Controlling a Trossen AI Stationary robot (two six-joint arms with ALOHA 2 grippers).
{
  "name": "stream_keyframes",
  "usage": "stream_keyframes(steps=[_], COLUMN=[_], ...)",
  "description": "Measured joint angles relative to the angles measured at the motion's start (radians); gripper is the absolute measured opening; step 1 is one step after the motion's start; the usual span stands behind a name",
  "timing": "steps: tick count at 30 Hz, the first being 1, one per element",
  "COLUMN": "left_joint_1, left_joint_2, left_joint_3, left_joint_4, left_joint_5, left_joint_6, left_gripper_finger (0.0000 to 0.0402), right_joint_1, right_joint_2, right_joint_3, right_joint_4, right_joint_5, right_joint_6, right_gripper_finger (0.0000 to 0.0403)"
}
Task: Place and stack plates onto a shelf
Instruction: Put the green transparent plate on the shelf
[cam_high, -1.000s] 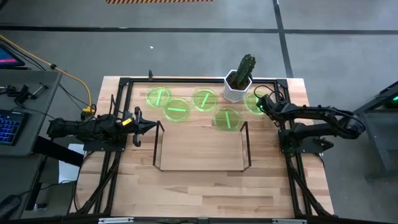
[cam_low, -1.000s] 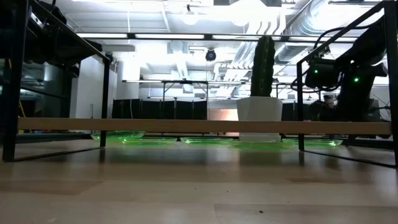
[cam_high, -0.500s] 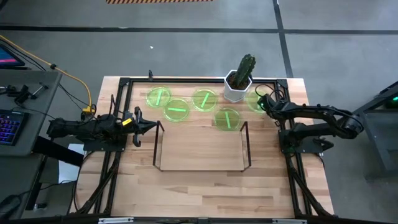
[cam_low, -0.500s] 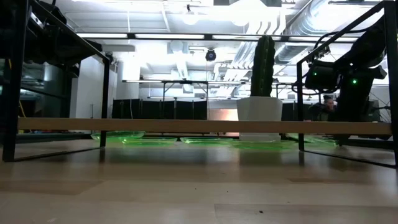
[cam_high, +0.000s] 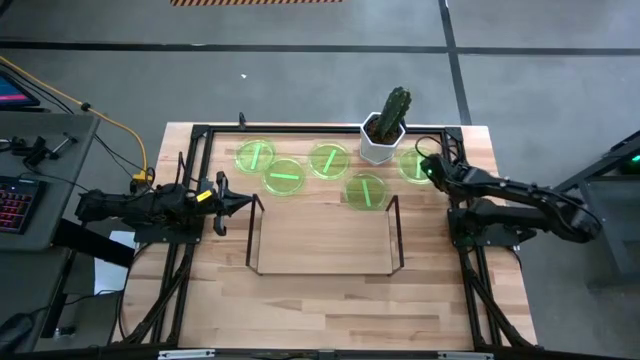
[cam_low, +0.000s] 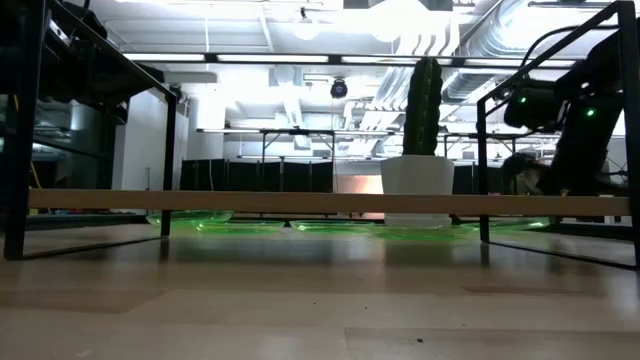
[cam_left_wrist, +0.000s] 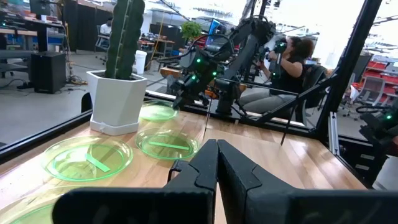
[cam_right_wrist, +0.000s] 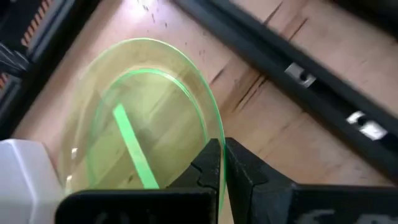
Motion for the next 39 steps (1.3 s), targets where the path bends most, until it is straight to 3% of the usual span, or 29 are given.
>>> stream_keyframes(steps=[6,15,20,24,29,35,39], left_joint_1=[0.0,0.0,0.0,0.0,0.0,0.0,0.0], left_joint_2=[0.0,0.0,0.0,0.0,0.0,0.0,0.0], left_joint_3=[0.0,0.0,0.0,0.0,0.0,0.0,0.0], left_joint_4=[0.0,0.0,0.0,0.0,0.0,0.0,0.0], left_joint_5=[0.0,0.0,0.0,0.0,0.0,0.0,0.0], left_joint_6=[0.0,0.0,0.0,0.0,0.0,0.0,0.0], left_gripper_finger=[0.0,0.0,0.0,0.0,0.0,0.0,0.0], right_joint_1=[0.014,0.007,-0.026,-0.009,0.043,0.078,0.077], right_joint_2=[-0.134,-0.185,-0.18,-0.178,-0.176,-0.154,-0.13], right_joint_3=[0.029,0.256,0.268,0.2,0.102,0.034,0.002], right_joint_4=[-0.129,-0.391,-0.365,-0.313,-0.174,-0.176,-0.155], right_joint_5=[0.059,0.185,0.054,-0.047,-0.107,-0.105,-0.084], right_joint_6=[-0.002,-0.173,-0.345,-0.297,-0.216,-0.056,0.052], right_gripper_finger=[0.0,0.0,0.0,0.0007,0.0056,0.014,0.0164])
